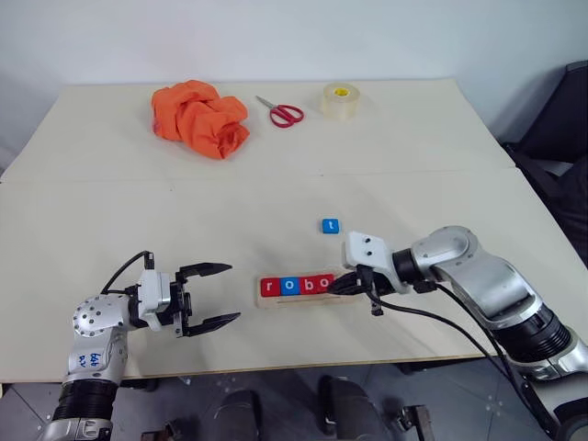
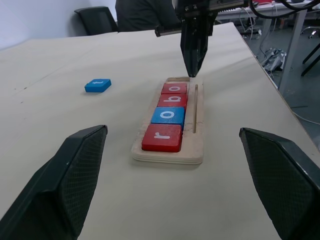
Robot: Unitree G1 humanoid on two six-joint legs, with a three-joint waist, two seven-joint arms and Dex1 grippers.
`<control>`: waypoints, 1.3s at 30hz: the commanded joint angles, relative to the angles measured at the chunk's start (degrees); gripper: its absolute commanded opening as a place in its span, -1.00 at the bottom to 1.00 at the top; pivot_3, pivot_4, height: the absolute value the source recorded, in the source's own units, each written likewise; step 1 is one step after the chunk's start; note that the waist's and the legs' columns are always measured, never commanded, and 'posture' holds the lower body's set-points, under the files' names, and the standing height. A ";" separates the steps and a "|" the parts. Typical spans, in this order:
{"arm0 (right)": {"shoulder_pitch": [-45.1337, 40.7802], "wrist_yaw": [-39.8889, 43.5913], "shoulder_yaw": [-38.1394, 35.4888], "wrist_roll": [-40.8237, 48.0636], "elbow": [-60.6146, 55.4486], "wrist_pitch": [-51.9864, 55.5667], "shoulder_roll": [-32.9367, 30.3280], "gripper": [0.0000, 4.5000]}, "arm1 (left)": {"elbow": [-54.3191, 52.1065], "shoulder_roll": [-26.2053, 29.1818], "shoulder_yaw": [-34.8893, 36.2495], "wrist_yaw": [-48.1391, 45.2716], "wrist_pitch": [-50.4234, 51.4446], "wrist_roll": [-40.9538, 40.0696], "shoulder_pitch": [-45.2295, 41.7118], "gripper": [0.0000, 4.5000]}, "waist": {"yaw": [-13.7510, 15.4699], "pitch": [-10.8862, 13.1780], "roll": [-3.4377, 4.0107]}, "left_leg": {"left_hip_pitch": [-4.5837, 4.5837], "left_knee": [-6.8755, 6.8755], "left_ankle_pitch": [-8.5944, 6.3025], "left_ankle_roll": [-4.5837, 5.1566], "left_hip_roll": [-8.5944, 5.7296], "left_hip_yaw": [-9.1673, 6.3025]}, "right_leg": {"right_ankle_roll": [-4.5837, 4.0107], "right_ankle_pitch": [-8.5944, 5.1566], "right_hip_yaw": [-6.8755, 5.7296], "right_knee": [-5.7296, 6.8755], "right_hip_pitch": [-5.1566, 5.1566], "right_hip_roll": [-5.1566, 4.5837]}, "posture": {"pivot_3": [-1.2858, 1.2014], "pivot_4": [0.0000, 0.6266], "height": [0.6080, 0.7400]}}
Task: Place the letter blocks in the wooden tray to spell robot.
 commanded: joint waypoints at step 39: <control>10.45 -10.46 -22.40 6.68 0.88 1.35 4.05 -0.75 | 5.02 0.42 -0.08 -2.50 -0.99 -0.11 -5.08 1.00 | 0.25 -0.01 -0.02 | 0.00 -0.01 0.00 0.00 0.00 0.01 | 0.00 0.00 0.00 -0.02 0.01 0.01 | 0.03 -0.52 1.00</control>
